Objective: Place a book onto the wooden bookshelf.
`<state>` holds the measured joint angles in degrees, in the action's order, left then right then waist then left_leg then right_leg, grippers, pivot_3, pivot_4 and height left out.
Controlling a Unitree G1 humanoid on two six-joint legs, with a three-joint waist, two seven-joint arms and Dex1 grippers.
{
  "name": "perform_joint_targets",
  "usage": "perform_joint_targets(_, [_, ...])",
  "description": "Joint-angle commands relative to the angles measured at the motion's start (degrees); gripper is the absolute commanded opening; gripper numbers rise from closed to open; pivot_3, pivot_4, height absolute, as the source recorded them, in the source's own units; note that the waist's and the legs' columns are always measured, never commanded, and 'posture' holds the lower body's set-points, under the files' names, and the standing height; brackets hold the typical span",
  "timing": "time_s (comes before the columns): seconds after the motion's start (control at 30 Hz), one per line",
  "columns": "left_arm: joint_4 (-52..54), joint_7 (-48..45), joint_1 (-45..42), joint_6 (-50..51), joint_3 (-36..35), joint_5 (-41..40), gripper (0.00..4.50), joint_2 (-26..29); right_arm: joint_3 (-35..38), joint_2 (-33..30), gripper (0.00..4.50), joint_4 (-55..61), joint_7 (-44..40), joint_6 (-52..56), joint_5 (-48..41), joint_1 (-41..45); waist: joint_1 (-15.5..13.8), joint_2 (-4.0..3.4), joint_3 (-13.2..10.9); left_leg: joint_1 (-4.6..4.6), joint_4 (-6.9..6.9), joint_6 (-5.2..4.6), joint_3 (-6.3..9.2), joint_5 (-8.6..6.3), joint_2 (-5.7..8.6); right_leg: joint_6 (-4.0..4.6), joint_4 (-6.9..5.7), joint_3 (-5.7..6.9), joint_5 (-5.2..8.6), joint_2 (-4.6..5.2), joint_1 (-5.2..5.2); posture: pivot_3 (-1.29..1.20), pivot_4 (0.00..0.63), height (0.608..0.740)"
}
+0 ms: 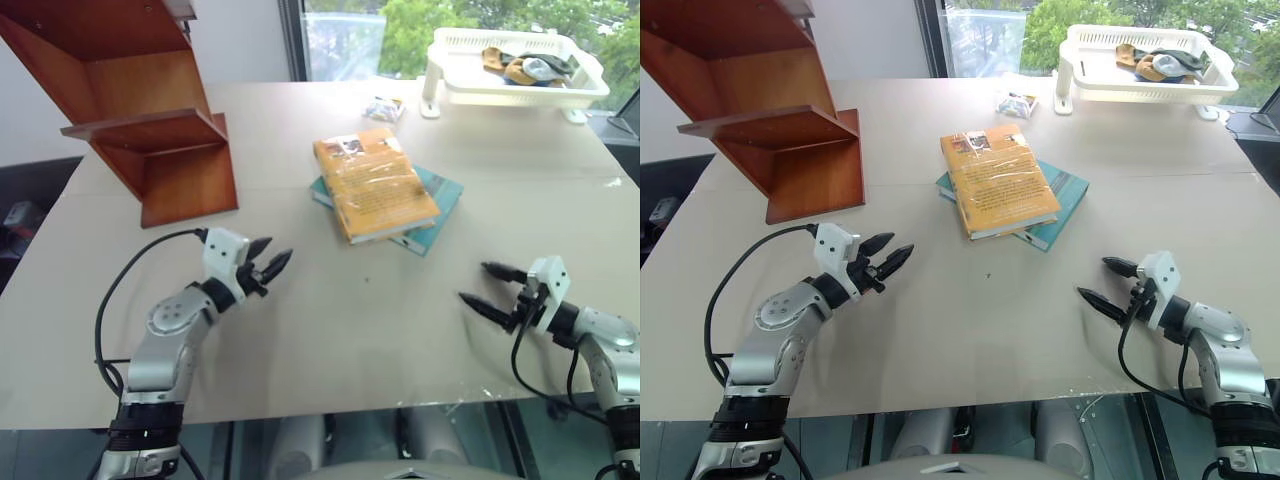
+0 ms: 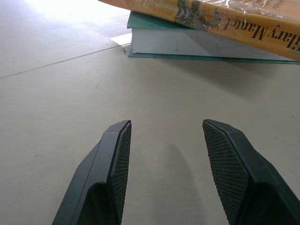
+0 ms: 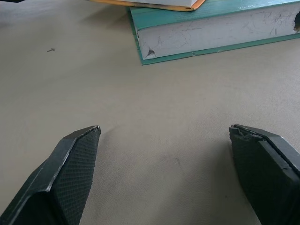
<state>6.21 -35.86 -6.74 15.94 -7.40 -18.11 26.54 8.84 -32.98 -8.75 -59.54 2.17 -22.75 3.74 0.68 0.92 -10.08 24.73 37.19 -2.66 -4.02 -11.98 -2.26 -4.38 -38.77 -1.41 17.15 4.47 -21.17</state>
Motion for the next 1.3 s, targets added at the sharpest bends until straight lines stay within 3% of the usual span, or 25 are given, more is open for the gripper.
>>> perform_joint_targets(0.03, [3.1,0.2,0.1,0.0,-1.1,-1.2,2.54,0.0,0.6,-0.9,4.5,3.1,0.0,0.0,-0.5,-0.7,0.0,0.0,0.0,0.0,0.0,0.0,0.0,0.0,0.0,0.0,0.0,0.0,0.0,0.0,0.0,0.0,0.15,0.74])
perform_joint_targets(1.3, [2.3,-2.6,-1.4,-0.4,-2.6,-3.3,2.54,2.4,1.5,-2.5,4.5,0.7,3.9,1.3,1.2,3.9,0.0,0.0,0.0,0.01,0.0,0.0,-0.01,0.0,0.01,0.0,0.01,0.0,0.0,-0.01,0.0,0.0,0.15,0.74])
